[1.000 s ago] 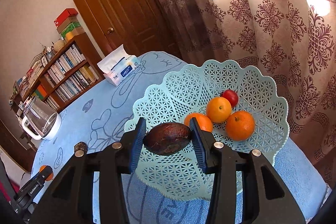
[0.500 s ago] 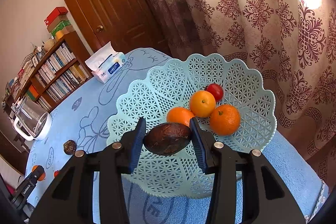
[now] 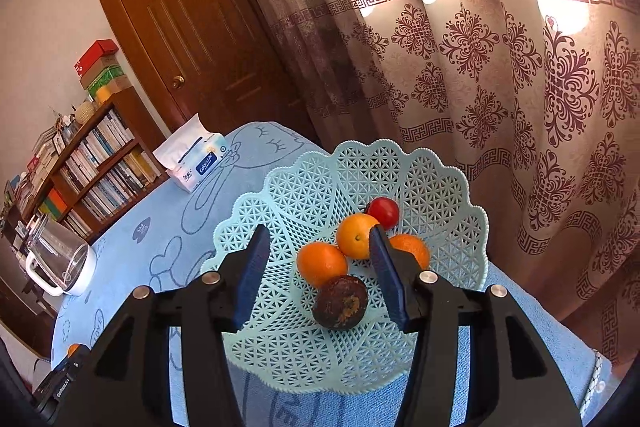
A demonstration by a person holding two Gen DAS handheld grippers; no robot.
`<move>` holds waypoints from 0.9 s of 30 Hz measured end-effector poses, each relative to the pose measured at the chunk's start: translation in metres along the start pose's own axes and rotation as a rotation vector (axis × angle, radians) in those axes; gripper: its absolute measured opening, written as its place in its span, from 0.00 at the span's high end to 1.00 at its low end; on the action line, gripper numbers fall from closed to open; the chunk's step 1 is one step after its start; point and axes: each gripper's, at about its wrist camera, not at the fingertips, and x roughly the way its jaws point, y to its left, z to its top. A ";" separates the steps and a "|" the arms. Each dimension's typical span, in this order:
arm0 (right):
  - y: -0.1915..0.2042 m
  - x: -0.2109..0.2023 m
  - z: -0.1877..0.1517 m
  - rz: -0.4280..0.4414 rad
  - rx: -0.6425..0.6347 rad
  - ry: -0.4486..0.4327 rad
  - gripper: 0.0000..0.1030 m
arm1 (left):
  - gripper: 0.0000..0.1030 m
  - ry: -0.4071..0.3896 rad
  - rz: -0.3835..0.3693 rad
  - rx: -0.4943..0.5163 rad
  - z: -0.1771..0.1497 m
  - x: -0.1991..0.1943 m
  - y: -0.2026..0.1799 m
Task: Organize fruits
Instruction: 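Lower the held orange into the basket with the left tool and open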
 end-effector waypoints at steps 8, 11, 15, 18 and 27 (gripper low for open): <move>0.007 -0.020 0.020 -0.015 -0.119 -0.123 0.41 | 0.61 -0.016 -0.073 0.068 0.000 -0.011 -0.034; -0.002 -0.019 0.018 -0.033 -0.119 -0.148 0.41 | 0.61 -0.012 -0.112 0.100 0.000 -0.012 -0.053; -0.016 -0.015 0.010 -0.087 -0.100 -0.185 0.41 | 0.61 0.003 -0.165 0.145 0.003 -0.010 -0.081; -0.020 -0.012 0.009 -0.091 -0.096 -0.188 0.41 | 0.61 0.007 -0.217 0.171 0.008 -0.010 -0.104; -0.021 -0.008 0.003 -0.110 -0.090 -0.200 0.41 | 0.61 -0.035 -0.339 0.281 0.020 -0.008 -0.176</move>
